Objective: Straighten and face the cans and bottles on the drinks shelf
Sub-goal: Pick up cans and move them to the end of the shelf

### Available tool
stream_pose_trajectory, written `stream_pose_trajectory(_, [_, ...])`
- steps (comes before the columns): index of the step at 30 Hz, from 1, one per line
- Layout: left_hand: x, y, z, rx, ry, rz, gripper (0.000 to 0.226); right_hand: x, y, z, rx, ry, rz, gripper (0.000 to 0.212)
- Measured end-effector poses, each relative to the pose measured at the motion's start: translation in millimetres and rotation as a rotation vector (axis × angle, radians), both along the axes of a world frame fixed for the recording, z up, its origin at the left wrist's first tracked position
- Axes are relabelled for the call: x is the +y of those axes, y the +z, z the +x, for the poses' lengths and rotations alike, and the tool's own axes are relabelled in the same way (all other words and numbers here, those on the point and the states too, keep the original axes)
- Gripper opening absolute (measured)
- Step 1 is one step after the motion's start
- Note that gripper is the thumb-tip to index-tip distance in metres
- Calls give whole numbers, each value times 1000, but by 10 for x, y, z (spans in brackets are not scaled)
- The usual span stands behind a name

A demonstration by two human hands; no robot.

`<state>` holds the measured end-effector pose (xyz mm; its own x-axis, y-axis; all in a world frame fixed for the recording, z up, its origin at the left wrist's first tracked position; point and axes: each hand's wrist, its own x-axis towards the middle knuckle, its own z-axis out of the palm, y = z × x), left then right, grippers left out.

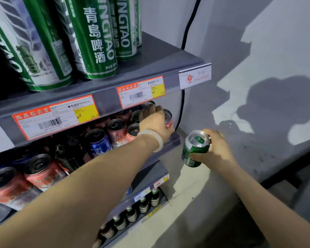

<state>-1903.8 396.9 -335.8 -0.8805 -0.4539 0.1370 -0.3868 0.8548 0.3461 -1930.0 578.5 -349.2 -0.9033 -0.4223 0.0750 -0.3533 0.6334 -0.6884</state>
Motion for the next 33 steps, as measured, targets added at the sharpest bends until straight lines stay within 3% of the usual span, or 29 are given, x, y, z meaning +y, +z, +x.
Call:
stream_pose_trajectory(5, [-123,-197,-138,-138,35,-140,75,-35,-147,43,66,26,-119,55])
stream_pose_trajectory(13, [-168,-192,-153,-281,-15,-187,86,-188,-158,57,107,82,-80,53])
stream_pose_trajectory(15, [-157,-166,-74,-204,-46,-152,74,-236,-121,60,36,67,-74,50])
stream_pose_trajectory(17, [-148,-175,92,13,-138,-20,62,-276,-97,76,-24,54,-89,50])
stream_pose_trajectory(19, [-126,-210,355,178,-290,170,65,-334,-73,118,-16,79,-109,52])
stream_pose_trajectory(22, [-91,-296,711,198,-391,336,78,-463,3,211,-15,130,-116,52])
stream_pose_trajectory(27, [-166,-280,924,230,-297,496,97,-734,124,443,-16,199,-116,62])
stream_pose_trajectory(33, [-287,-262,1178,309,-136,462,78,-990,141,672,-33,252,-101,64])
